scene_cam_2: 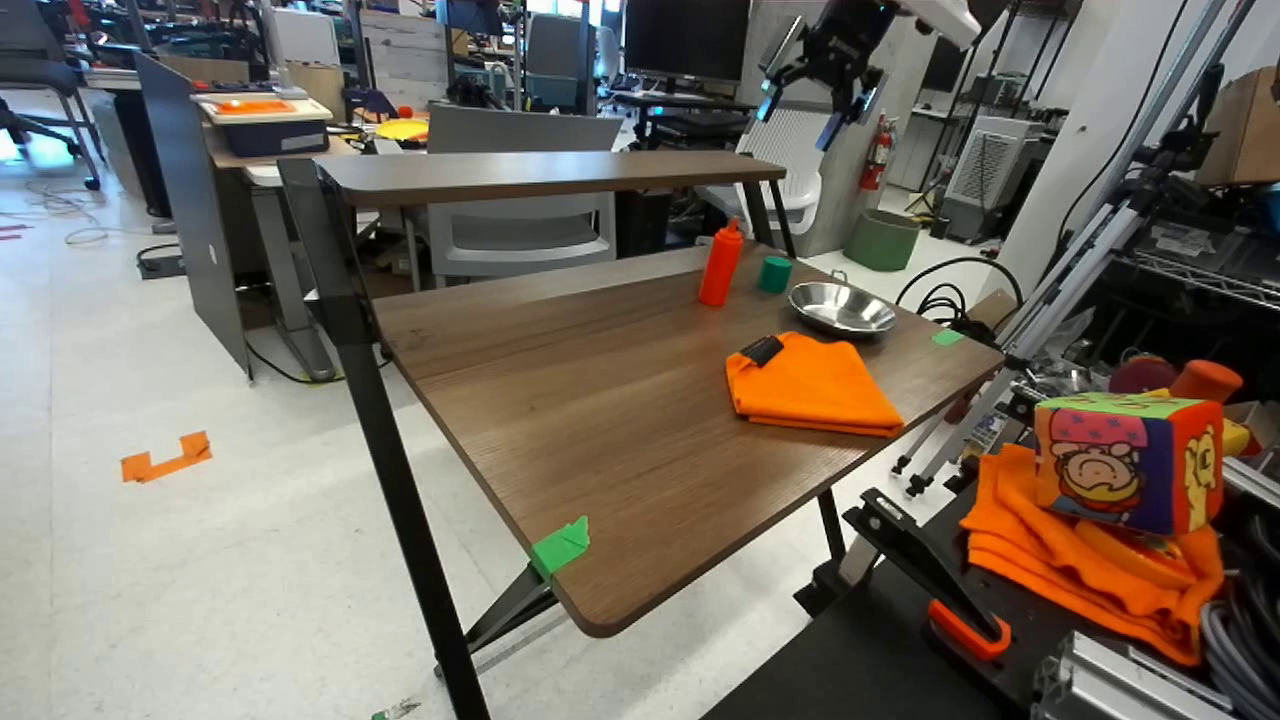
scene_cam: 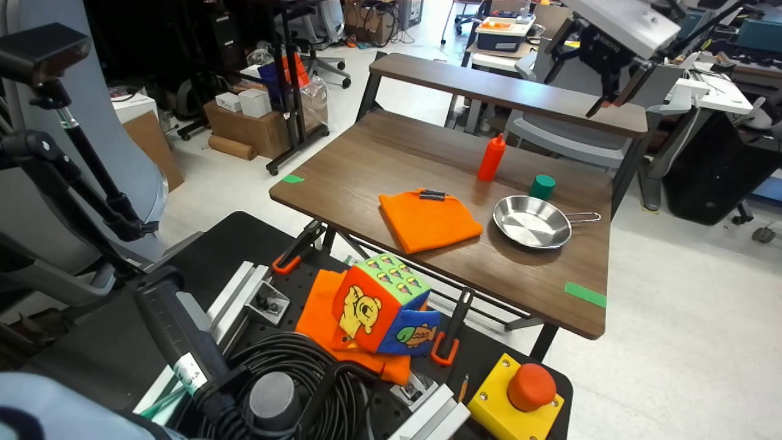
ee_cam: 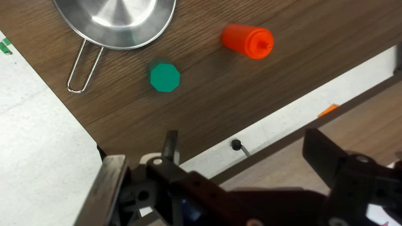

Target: Put the green block on the silver pan

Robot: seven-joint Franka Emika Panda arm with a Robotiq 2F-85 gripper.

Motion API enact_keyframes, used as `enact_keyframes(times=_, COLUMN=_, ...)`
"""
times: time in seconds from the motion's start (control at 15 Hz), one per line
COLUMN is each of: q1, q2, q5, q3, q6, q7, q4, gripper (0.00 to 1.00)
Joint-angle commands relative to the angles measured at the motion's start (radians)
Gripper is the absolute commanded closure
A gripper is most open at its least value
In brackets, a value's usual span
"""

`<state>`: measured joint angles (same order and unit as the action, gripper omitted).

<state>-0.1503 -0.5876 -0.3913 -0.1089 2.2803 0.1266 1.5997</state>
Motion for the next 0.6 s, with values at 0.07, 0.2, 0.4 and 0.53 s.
enact_keyframes(times=0.07, q1=-0.017, q2=-0.14, q5=0.116, q3=0.018, q6=0.003, q7=-0.036, q4=-0.125, gripper=0.0)
enact_keyframes(times=0.2, q1=-0.019, q2=-0.191, q5=0.16, q3=0.015, q6=-0.012, q7=-0.043, q4=-0.167, gripper=0.0)
enact_keyframes(times=0.4, q1=-0.02, q2=-0.247, q5=0.203, q3=0.016, q6=-0.023, q7=-0.05, q4=-0.205, gripper=0.0)
enact_keyframes(times=0.53, q1=-0.019, q2=-0.269, q5=0.225, q3=0.017, q6=-0.021, q7=-0.045, q4=-0.21, gripper=0.0)
